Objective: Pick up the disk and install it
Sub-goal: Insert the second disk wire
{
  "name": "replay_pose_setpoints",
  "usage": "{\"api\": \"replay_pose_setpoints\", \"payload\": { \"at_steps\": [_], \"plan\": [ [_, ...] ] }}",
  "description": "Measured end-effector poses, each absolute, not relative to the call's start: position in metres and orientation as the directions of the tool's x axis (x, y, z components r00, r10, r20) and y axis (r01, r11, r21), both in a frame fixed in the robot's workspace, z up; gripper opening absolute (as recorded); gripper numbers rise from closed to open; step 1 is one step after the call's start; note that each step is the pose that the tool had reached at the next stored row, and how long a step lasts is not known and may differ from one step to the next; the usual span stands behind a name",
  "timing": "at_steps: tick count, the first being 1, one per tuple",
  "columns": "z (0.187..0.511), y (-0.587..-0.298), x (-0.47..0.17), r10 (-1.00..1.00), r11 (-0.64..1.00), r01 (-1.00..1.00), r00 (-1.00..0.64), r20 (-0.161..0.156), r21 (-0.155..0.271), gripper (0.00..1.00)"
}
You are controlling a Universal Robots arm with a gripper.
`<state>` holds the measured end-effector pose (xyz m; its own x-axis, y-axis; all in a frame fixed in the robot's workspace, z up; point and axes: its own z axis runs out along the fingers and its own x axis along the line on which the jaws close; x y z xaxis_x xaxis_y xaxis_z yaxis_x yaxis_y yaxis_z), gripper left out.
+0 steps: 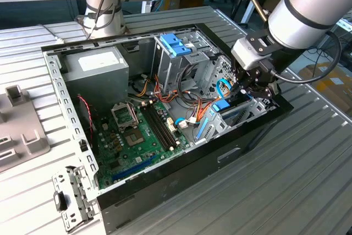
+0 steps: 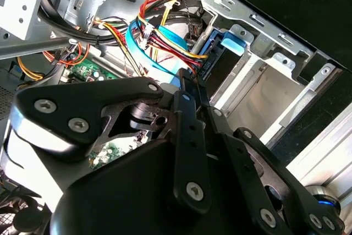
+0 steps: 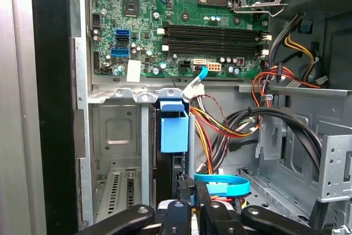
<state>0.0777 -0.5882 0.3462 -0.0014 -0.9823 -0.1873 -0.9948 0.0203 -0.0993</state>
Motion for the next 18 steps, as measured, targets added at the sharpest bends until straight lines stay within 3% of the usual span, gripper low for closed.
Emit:
{"api": "replay_pose_setpoints", "payload": {
  "at_steps": [18],
  "plan": [
    [0.3469, -0.5951, 0.0788, -0.981, 0.019, -0.995, 0.001, -0.196, -0.099, 0.16]
  ]
}}
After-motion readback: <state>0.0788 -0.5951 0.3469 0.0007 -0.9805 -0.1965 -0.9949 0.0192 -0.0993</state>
